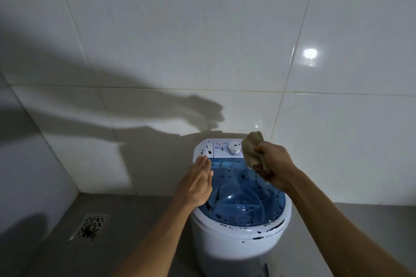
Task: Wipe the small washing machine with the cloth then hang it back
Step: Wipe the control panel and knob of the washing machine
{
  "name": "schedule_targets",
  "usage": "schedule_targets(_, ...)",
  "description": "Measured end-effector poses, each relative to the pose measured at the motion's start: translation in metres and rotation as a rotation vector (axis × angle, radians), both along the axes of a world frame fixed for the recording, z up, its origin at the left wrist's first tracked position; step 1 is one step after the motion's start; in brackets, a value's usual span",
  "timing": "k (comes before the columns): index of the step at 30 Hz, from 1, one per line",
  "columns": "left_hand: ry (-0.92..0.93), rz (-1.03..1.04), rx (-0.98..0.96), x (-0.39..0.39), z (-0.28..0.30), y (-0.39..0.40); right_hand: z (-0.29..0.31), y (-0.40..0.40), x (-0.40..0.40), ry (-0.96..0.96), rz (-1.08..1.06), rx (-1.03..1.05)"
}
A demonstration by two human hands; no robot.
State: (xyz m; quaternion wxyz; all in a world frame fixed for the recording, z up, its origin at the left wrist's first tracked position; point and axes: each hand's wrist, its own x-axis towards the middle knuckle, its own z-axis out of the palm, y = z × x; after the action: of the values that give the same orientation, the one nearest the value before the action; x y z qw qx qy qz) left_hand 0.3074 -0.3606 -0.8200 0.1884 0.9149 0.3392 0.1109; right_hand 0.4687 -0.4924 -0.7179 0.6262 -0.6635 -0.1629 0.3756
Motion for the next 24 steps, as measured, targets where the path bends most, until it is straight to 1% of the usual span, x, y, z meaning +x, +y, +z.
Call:
schedule_targets(4, 0.008, -0.007, 0.017, 0.002, -0.004, 0.001, 0.001, 0.015, 0.0, -0.284, 0.1, -0.058)
schedule_targets(7, -0.026, -0.014, 0.05, 0.001, -0.009, 0.004, -0.007, 0.04, -0.001, -0.561, 0.17, -0.147)
schedule_targets(9, -0.039, -0.008, 0.06, 0.001, -0.012, 0.005, -0.01, 0.059, -0.001, -0.788, 0.209, -0.175)
schedule_targets(11, -0.049, -0.007, 0.07, 0.002, -0.015, 0.006, -0.013, 0.079, -0.003, -1.009, 0.263, -0.169)
schedule_targets(14, -0.067, -0.009, 0.091, 0.002, -0.017, 0.007, -0.024, 0.104, -0.004, -1.252, 0.423, -0.09)
schedule_targets(16, -0.093, -0.019, 0.113, 0.001, -0.017, 0.009, -0.032, 0.113, -0.007, -1.328, 0.64, -0.163)
schedule_targets(17, -0.116, -0.019, 0.127, 0.0, -0.018, 0.009, -0.032, 0.114, -0.01, -1.34, 0.761, -0.232)
schedule_targets(18, -0.14, -0.013, 0.139, 0.0, -0.017, 0.008, -0.032, 0.115, -0.013, -1.331, 0.85, -0.303)
schedule_targets(19, -0.16, -0.007, 0.146, -0.001, -0.018, 0.008, -0.033, 0.118, -0.014, -1.338, 0.891, -0.354)
schedule_targets(24, -0.192, 0.0, 0.152, 0.0, -0.014, 0.006, -0.043, 0.13, -0.012, -1.393, 0.823, -0.335)
